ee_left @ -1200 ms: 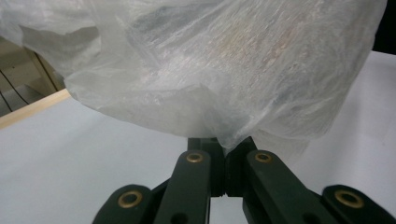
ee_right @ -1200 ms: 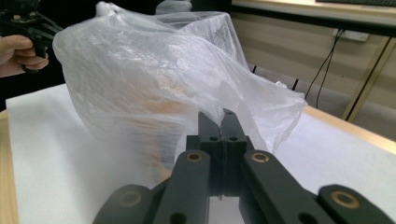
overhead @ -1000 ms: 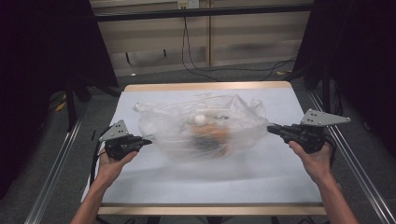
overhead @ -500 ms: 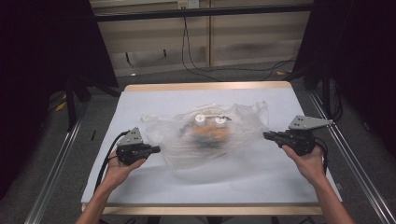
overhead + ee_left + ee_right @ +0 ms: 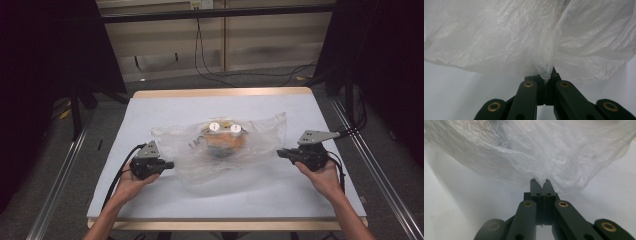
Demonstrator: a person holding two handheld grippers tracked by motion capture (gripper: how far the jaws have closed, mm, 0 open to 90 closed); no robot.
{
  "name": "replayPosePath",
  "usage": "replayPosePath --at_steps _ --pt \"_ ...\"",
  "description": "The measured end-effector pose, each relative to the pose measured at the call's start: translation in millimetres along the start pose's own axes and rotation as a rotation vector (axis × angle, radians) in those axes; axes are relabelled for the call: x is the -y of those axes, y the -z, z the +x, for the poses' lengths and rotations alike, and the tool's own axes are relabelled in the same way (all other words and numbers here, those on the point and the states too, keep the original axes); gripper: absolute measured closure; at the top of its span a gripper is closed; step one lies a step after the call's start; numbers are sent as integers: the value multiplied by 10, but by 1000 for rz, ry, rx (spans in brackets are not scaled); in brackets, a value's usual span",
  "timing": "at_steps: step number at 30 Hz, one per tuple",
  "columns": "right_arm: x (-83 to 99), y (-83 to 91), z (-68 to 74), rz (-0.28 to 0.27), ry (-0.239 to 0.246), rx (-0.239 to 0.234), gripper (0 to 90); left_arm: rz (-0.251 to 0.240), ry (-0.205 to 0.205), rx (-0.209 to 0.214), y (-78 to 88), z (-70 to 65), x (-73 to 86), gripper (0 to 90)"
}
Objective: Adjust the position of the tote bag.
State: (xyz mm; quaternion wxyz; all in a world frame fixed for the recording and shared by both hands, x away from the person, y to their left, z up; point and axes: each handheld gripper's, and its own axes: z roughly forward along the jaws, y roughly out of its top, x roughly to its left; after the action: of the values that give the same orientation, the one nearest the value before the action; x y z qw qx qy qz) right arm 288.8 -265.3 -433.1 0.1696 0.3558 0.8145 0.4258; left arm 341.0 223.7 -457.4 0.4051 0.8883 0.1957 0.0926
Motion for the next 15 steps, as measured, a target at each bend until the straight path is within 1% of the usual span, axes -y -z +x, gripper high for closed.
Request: replayPosePath --at_steps 1,2,3,4,5,6,7,9,10,11,13,14,15 --pt "6 -25 5 11 6 -2 900 -6 10 7 -15 2 7 900" --pt "11 -47 11 22 8 -2 900 3 8 8 -21 8 10 900" --pt "20 -69 12 32 8 -7 900 -14 19 12 -38 7 22 900" --pt "32 -91 12 40 5 -8 900 -24 28 30 -41 18 30 900" --pt "47 -112 5 48 8 -8 900 -12 34 28 -46 21 33 900" --pt "65 -128 -4 60 4 -17 900 -13 32 26 -60 29 41 900" --pt "88 -143 -20 62 0 -24 900 -13 45 27 -61 40 46 900" --pt "122 -156 -49 69 -11 -33 900 -5 45 26 -56 58 49 900" --pt "137 -158 -64 69 -17 -34 900 -15 50 36 -65 62 59 900" --pt "156 -167 -76 71 -28 -39 900 -6 49 34 -69 60 64 900" --pt "189 -199 -90 96 -28 -37 900 15 49 33 -96 54 82 900" --pt "205 -217 -95 107 -33 -39 900 19 46 31 -111 57 93 900" --pt "221 -238 -98 116 -38 -34 900 38 43 26 -114 56 102 900"
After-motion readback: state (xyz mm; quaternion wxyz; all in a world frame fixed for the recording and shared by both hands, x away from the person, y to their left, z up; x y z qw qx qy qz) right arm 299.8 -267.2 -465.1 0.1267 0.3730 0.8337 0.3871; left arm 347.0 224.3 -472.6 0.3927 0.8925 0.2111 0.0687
